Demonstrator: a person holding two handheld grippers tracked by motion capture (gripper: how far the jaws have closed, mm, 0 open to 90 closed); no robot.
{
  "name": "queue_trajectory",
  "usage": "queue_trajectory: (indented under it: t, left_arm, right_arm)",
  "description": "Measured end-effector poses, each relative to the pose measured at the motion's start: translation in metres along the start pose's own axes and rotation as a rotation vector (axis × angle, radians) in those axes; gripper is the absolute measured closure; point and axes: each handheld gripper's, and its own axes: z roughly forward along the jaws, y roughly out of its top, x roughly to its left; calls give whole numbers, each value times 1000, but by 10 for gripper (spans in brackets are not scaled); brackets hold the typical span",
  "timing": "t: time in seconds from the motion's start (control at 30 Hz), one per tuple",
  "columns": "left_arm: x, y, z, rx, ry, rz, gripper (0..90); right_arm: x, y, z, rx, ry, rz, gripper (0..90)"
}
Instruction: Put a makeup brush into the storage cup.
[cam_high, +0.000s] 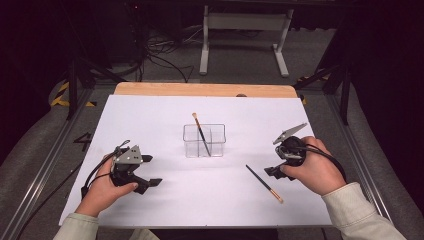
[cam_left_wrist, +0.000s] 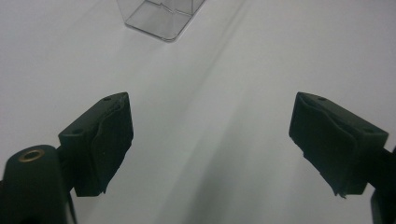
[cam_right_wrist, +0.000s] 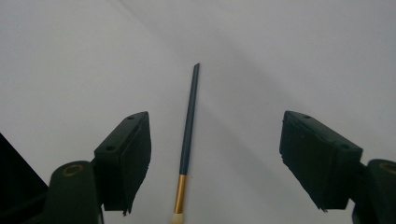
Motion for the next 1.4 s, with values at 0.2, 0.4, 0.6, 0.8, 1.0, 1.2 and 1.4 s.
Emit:
queue_trajectory:
  t: [0.2, 0.4, 0.6, 0.8, 1.0, 1.2, 1.4]
  left_arm:
    - [0, -4, -4, 2, 10, -7, 146]
    - [-1, -7, -7, 0, 18, -15, 146]
    - [-1, -8, -9, -5, 22, -15, 145]
    - [-1, -7, -9, -5, 22, -16, 145]
    - [0, -8, -9, -4, 22, -16, 145]
    - [0, -8, -9, -6, 22, -20, 145]
    - [0, -8, -9, -5, 21, -19, 145]
  right_arm:
    - [1, 4, 12, 57, 5, -8, 260]
    - [2, 7, 19, 78, 14, -10, 283]
    - [4, 6, 34, 112, 33, -12, 321]
    - [5, 5, 43, 142, 38, -1, 379]
    - [7, 4, 52, 168, 40, 2, 417]
    - [9, 2, 60, 201, 37, -1, 457]
    - [11, 1, 66, 223, 41, -1, 489]
